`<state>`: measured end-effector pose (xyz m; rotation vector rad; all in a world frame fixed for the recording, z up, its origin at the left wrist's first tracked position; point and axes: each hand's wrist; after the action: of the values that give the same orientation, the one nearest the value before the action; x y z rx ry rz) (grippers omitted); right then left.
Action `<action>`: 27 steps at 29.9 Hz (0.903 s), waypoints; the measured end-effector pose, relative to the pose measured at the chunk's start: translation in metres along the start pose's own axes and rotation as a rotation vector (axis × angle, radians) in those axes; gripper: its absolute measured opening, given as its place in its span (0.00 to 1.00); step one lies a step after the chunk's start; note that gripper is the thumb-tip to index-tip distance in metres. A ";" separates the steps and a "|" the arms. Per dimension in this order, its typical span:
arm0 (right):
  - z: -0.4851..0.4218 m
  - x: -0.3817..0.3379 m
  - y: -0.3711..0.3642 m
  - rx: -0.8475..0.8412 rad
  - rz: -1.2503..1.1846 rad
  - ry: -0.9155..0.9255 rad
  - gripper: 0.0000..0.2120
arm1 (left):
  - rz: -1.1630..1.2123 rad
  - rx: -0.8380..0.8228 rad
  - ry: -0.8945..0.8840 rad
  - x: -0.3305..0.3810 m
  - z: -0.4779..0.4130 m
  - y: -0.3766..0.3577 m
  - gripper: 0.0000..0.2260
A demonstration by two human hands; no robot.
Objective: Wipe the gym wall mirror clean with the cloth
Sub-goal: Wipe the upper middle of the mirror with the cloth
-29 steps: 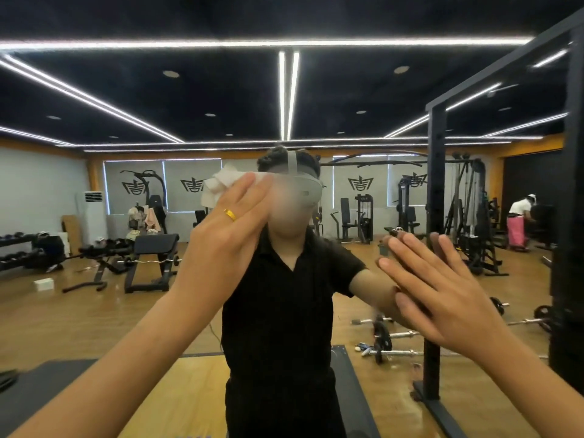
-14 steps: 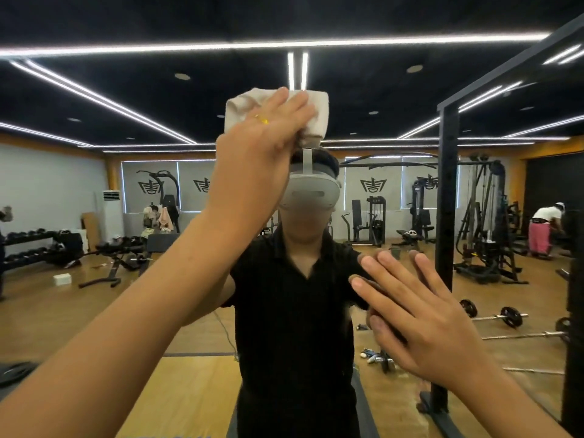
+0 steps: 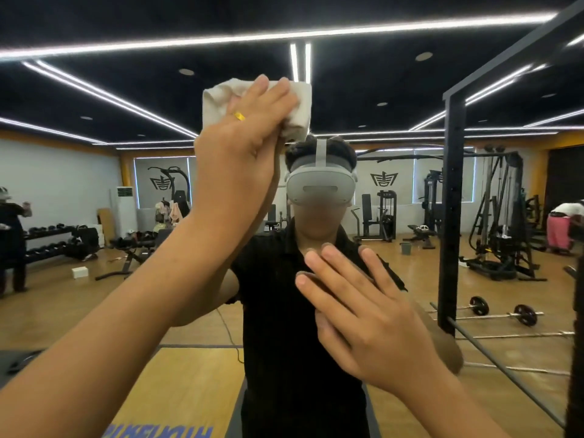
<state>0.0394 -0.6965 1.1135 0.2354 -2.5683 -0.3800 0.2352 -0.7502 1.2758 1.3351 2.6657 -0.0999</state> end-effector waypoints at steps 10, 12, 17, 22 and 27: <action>0.003 0.008 0.016 0.013 -0.180 -0.009 0.22 | -0.061 0.019 0.009 0.020 0.043 -0.007 0.15; 0.010 0.017 0.023 0.048 -0.161 -0.018 0.22 | -0.039 0.016 0.022 0.023 0.046 -0.007 0.16; 0.019 0.052 0.027 0.133 -0.074 -0.132 0.22 | 0.000 -0.003 -0.026 0.029 0.066 -0.007 0.18; 0.019 0.050 0.022 0.166 -0.028 -0.131 0.22 | 0.008 -0.009 -0.050 0.026 0.070 -0.010 0.22; 0.019 0.049 0.023 0.155 -0.028 -0.142 0.23 | 0.041 -0.020 -0.025 0.023 0.072 -0.013 0.20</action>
<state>-0.0135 -0.6827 1.1286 0.3112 -2.7397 -0.2149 0.2187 -0.7493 1.2008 1.3725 2.6101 -0.0847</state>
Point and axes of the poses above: each hand's wrist, its own z-axis away from the middle knuckle, its own y-axis out of the back of the hand, x = y × z, and after that the axes turned 1 degree about -z, right-handed
